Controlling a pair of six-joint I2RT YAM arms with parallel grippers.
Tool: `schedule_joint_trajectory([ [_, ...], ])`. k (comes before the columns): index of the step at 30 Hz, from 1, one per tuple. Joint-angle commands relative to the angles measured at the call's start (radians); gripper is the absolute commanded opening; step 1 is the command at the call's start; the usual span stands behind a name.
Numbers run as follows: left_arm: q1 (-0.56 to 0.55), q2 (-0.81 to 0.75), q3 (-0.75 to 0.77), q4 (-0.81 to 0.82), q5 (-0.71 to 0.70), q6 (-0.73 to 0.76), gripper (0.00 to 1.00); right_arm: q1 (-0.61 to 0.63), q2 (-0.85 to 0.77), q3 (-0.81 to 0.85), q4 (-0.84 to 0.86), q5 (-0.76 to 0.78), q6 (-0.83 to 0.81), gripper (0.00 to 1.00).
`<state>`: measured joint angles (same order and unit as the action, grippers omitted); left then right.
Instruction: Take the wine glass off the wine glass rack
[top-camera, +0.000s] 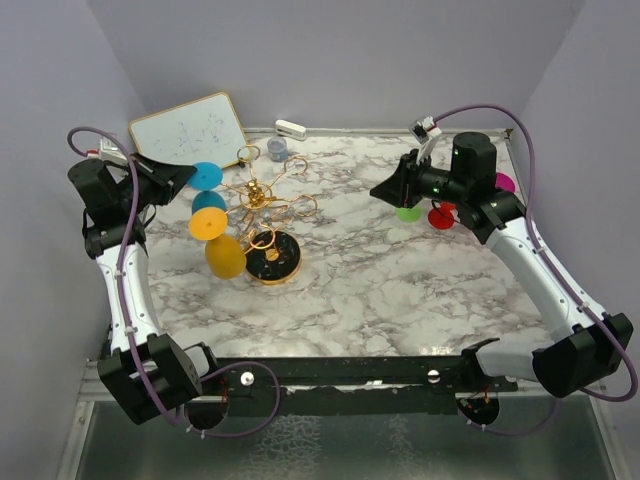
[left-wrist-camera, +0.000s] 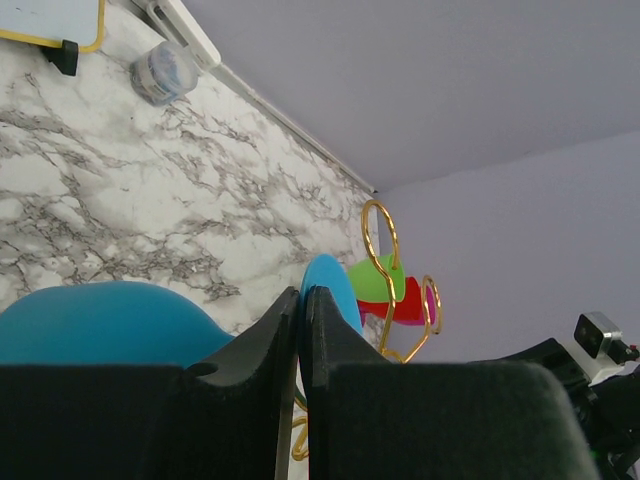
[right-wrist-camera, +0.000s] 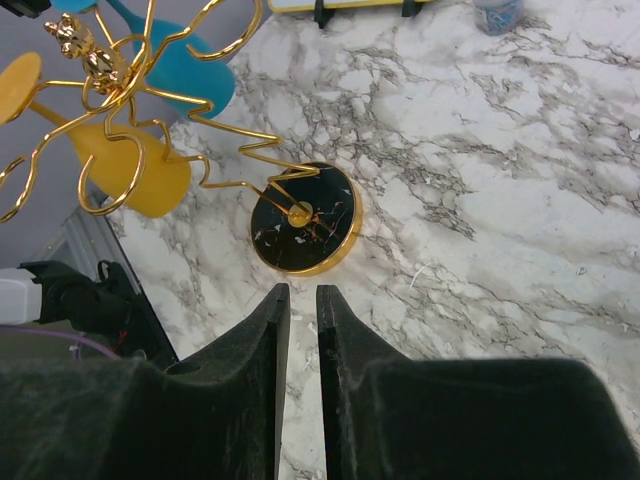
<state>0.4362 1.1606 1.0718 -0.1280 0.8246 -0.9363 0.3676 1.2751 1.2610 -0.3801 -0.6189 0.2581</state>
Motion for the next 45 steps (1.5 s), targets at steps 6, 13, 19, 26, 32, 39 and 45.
schedule_joint_trajectory([
  [6, -0.004, -0.041, -0.001, 0.124, 0.049, -0.079, 0.02, 0.007, -0.015, 0.004, 0.041, -0.005, 0.021, 0.17],
  [13, -0.004, -0.048, -0.067, 0.308, 0.097, -0.232, 0.0, 0.006, -0.022, -0.004, 0.05, -0.008, 0.032, 0.17],
  [19, -0.005, -0.047, -0.132, 0.447, 0.126, -0.336, 0.0, 0.007, -0.023, -0.007, 0.055, -0.006, 0.04, 0.17],
  [26, -0.024, -0.06, -0.13, 0.446, 0.13, -0.341, 0.0, 0.006, -0.02, -0.009, 0.06, -0.007, 0.047, 0.17],
  [32, -0.052, -0.066, -0.107, 0.362, 0.125, -0.276, 0.0, 0.008, -0.019, -0.019, 0.072, -0.013, 0.055, 0.17],
  [39, -0.062, -0.053, -0.09, 0.318, 0.096, -0.225, 0.0, 0.009, -0.023, -0.026, 0.077, -0.021, 0.059, 0.16],
  [45, -0.069, -0.007, -0.036, 0.358, 0.058, -0.242, 0.0, 0.011, -0.03, -0.022, 0.074, -0.017, 0.059, 0.16],
])
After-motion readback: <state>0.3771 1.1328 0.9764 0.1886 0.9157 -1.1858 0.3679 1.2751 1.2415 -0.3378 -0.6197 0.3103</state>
